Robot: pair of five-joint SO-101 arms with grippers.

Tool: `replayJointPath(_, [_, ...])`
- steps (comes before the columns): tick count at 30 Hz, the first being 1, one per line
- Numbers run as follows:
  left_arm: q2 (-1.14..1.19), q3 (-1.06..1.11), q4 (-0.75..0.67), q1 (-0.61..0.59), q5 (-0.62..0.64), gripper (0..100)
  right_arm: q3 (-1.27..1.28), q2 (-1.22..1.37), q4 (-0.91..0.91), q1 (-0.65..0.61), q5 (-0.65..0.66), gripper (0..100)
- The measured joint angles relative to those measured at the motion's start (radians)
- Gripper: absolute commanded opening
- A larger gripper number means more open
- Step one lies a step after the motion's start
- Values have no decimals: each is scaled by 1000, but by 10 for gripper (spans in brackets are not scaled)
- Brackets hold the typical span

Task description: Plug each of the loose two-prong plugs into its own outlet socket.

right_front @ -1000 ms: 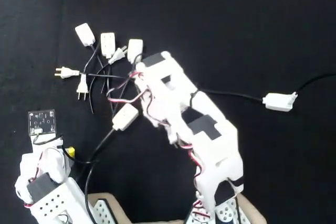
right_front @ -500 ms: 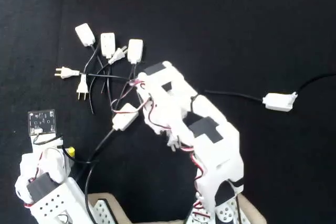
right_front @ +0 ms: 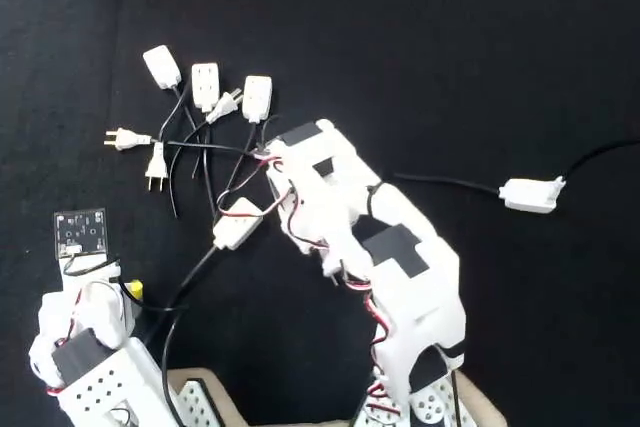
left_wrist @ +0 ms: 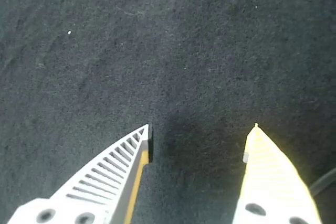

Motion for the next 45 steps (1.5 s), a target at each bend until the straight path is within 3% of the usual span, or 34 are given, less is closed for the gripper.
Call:
replayJointPath(14, [0, 0, 0, 0, 0, 288, -51, -84, 86, -28, -35, 31])
replayJointPath(19, [0, 0, 0, 0, 0, 288, 38, -129, 31, -35, -35, 289])
replayJointPath(21, [0, 0, 0, 0, 0, 288, 60, -130, 21, -35, -35, 335])
replayJointPath(29, [0, 0, 0, 0, 0, 288, 77, -196, 9, -26, -34, 213])
replayJointPath(45, [0, 0, 0, 0, -6, 288, 281, -241, -213, -12, -14, 206])
